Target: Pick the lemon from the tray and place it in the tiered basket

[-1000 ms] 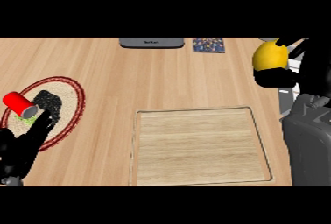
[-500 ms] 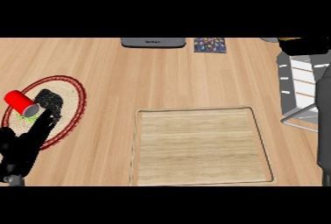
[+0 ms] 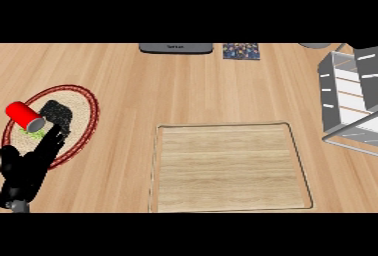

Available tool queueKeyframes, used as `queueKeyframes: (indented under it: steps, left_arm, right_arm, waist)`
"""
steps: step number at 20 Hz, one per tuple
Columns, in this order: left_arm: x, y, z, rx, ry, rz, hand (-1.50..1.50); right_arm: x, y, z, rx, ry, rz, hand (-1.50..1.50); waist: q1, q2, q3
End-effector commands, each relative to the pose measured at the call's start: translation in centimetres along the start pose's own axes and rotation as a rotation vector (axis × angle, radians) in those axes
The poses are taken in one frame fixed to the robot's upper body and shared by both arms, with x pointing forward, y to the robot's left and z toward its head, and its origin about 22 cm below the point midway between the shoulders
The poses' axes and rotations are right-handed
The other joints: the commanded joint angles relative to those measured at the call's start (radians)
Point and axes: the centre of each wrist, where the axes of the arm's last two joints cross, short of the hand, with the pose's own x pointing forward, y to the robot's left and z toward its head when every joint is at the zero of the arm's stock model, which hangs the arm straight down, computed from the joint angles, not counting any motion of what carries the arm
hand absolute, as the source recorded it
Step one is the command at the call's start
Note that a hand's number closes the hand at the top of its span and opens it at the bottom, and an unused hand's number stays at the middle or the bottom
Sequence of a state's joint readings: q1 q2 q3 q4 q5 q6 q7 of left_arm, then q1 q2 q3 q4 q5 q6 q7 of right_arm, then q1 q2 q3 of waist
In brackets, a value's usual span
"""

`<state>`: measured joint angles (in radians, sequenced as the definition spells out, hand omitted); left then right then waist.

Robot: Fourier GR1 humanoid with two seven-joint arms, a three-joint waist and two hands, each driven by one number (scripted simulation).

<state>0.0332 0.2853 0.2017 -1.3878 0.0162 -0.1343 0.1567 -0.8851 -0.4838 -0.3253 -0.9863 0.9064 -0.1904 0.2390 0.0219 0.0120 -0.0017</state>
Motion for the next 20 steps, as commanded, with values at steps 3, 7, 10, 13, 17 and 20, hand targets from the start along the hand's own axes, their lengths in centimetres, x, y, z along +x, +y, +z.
queueKeyframes:
  steps: [3,7,10,13,17,20]
  left_arm:
    - [-0.1,-1.6,0.1,-0.014,0.003,-0.004,0.00]
    - [0.1,-0.6,0.1,-0.019,0.007,0.005,0.00]
    - [-0.1,0.0,0.6,-0.013,-0.013,-0.009,0.00]
    - [0.2,-1.6,0.4,-0.020,-0.012,-0.002,0.00]
    - [0.1,-1.8,0.2,-0.003,-0.010,-0.017,0.00]
    - [0.0,1.1,-0.3,-0.009,-0.005,-0.020,0.00]
  right_arm:
    - [-2.9,-2.4,-1.9,-0.007,-0.105,0.444,1.50]
    - [-3.8,-5.4,-4.0,0.037,-0.161,0.548,1.50]
    - [-4.0,-3.5,-4.2,0.046,-0.206,0.578,1.50]
    - [-3.5,-7.4,-6.4,0.049,-0.203,0.585,1.50]
    - [-4.6,-6.9,-6.4,0.121,-0.227,0.662,1.50]
    - [-4.5,-3.9,-5.7,0.176,-0.212,0.666,1.50]
  waist:
    - [0.010,-0.001,0.001]
    - [0.011,-0.004,0.002]
    - [0.021,-0.001,0.002]
    - [0.024,0.001,0.002]
    - [0.016,0.000,0.002]
    - [0.013,-0.001,0.002]
